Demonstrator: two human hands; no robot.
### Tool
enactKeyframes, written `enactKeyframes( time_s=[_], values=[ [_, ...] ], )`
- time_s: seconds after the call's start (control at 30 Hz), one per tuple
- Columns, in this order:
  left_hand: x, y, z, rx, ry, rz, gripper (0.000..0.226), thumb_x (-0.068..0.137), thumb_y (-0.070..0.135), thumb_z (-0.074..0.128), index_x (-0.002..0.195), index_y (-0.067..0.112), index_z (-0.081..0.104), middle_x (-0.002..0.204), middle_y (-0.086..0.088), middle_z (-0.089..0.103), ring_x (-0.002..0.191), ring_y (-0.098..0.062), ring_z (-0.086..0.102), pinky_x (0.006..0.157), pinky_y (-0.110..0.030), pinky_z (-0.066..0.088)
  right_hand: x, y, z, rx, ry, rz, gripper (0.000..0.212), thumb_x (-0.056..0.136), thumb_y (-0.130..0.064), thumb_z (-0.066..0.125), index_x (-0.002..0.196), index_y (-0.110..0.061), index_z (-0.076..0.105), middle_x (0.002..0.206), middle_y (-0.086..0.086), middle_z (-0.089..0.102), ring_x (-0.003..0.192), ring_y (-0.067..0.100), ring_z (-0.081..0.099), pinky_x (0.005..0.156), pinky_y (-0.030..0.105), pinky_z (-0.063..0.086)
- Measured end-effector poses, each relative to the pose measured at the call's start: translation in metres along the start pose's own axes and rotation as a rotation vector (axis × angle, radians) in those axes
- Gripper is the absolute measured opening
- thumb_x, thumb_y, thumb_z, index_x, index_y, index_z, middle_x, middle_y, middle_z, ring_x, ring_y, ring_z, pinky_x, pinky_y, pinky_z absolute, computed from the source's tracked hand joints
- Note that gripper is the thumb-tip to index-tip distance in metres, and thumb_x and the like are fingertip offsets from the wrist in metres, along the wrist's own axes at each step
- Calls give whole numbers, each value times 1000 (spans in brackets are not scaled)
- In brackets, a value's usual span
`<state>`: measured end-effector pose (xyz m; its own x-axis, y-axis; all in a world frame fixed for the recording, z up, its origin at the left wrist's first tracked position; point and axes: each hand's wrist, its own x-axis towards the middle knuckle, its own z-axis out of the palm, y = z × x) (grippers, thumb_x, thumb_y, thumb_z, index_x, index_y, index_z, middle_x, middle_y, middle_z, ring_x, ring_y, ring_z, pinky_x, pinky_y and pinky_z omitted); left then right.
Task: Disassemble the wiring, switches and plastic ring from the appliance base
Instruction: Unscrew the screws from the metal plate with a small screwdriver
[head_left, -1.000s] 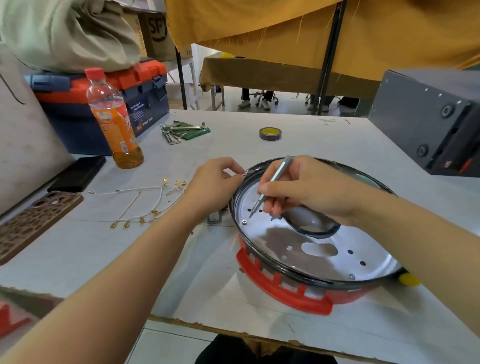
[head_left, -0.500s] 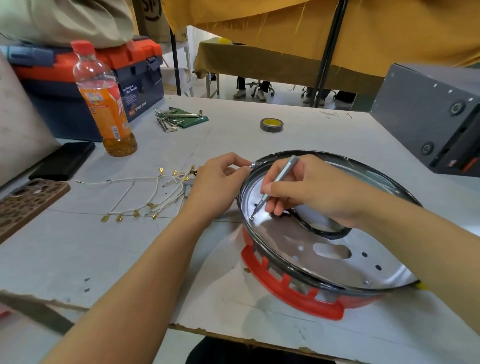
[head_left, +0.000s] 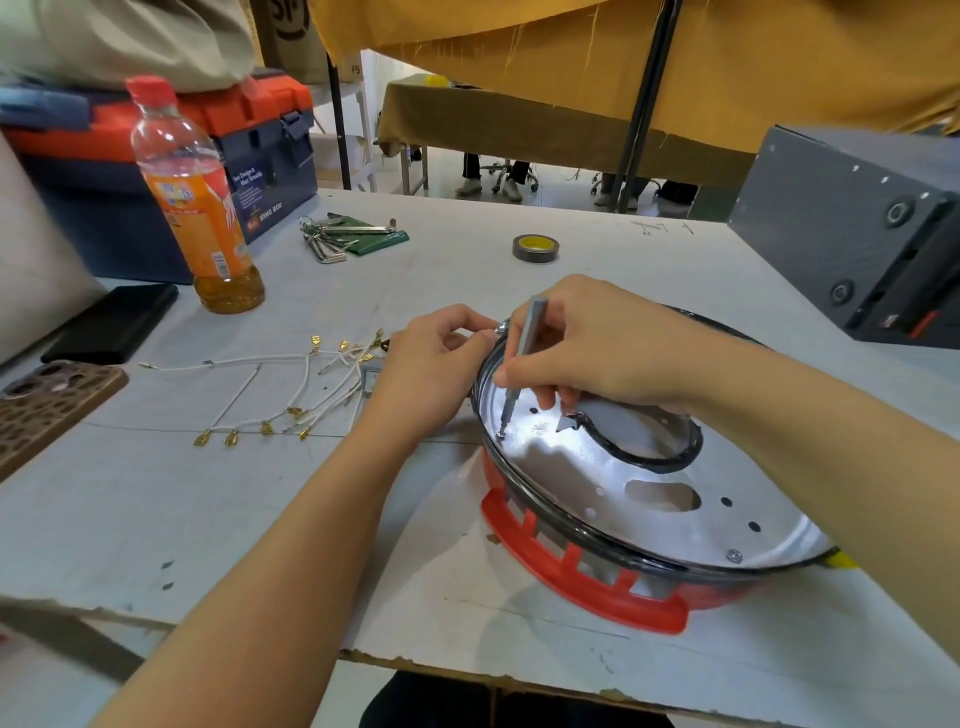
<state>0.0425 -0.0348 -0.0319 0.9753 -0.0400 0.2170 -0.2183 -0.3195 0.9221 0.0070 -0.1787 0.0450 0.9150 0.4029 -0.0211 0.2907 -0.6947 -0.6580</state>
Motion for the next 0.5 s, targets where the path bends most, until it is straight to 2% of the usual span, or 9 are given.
enactKeyframes(
  time_s=[0.1,0.23,0.33,0.4,0.5],
  values=[
    [0,0,0,1,-2,6,16,87,15,54,80,22,67,60,-6,65,42,-6,43,45,-18,34,3,-6,-3,3,-46,50,11,80,-8,70,73,0,68,53,6,62,44,9,53,48,20,50],
    [-1,1,0,2,1,17,20,88,16,55,73,26,64,53,-1,57,37,-3,37,41,-15,27,9,-18,-10,-47,-171,114,10,79,3,69,69,2,67,57,14,66,44,12,60,45,19,50],
    [-1,1,0,8,2,23,23,88,16,55,69,27,61,50,4,56,36,-2,37,39,-14,26,14,-25,-11,-138,-211,129,15,82,-2,69,67,-2,65,55,10,67,42,12,60,44,21,50],
    [-1,1,0,10,2,26,24,88,15,54,68,28,60,45,7,54,36,-2,37,39,-13,26,16,-26,-10,-158,-216,141,17,85,-6,66,69,-3,62,48,7,64,35,10,53,39,19,45],
    [0,1,0,7,-1,27,23,89,17,56,70,28,62,46,6,54,39,-3,37,42,-15,28,15,-21,-6,-91,-189,151,19,88,-11,63,72,-2,58,42,5,59,29,9,45,33,16,38]
  ],
)
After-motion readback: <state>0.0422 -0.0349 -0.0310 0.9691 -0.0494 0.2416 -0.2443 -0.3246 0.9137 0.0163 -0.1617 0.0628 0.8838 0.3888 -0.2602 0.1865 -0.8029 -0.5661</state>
